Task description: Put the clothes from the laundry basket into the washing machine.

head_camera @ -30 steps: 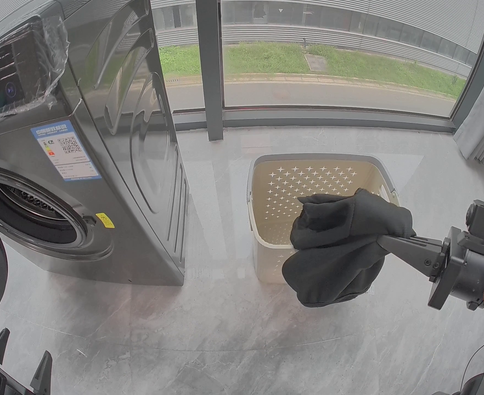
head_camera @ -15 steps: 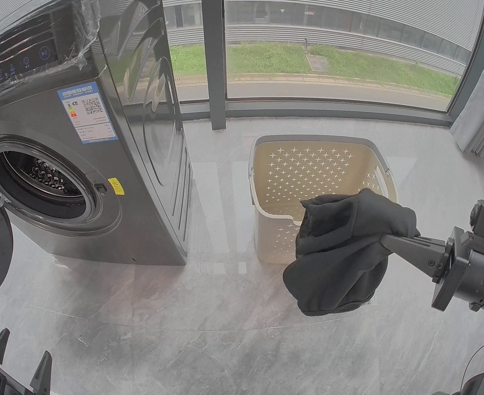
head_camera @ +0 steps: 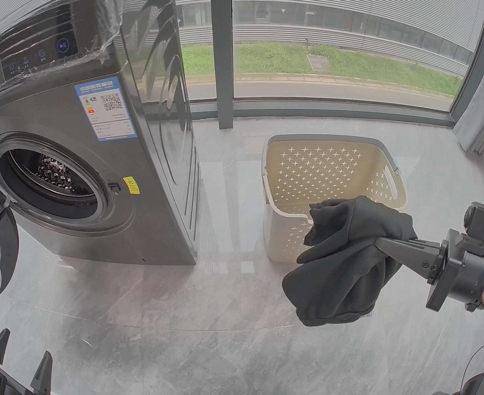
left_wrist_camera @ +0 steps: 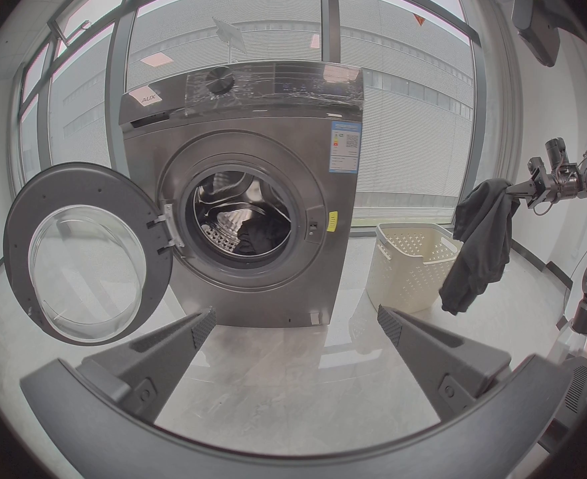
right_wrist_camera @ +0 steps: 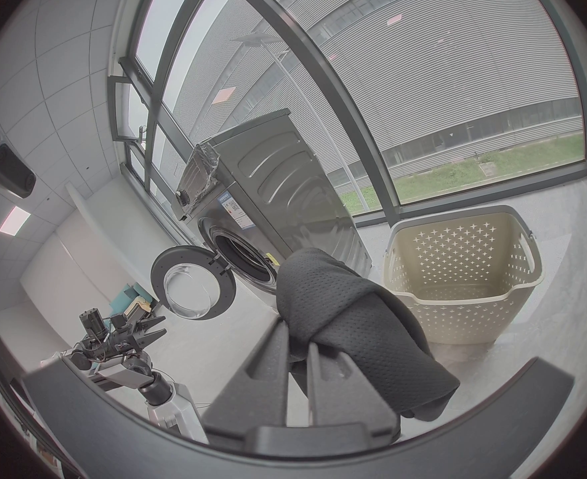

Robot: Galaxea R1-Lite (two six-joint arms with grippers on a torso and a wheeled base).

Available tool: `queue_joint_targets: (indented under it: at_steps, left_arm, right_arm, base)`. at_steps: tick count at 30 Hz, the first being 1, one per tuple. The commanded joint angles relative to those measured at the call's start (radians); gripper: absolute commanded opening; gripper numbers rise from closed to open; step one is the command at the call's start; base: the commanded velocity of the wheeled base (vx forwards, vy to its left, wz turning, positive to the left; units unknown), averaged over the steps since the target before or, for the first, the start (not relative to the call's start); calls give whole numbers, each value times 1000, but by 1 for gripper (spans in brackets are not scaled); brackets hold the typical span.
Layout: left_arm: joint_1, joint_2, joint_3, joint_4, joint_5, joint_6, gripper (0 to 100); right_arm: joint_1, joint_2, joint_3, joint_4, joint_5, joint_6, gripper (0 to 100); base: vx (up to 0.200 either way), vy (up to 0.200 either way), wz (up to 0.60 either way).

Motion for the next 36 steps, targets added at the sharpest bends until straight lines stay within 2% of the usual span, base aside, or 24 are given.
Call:
queue_joint_targets:
  at_steps: [1, 14, 20, 29, 36]
  left_arm:
    - [1, -10, 13, 2, 0, -1, 100]
    - [1, -10, 13, 0, 0, -1, 100]
    - [1, -10, 13, 0, 2, -1, 100]
    - [1, -10, 13, 0, 2, -1, 100]
    - [1, -10, 13, 0, 2, -1, 100]
  right_arm:
    - [-1, 8, -2, -1, 0, 0, 0]
    - [-4, 5, -2, -1, 0, -3, 0]
    - [-5, 3, -5, -1, -1, -3, 0]
    - [-5, 2, -5, -1, 0, -1, 0]
    - [-7, 5, -2, -1, 0, 0, 0]
  base:
    - [0, 200, 0]
    - [0, 200, 0]
    - [0, 0, 0]
    - [-200, 0, 0]
    - [0, 0, 0]
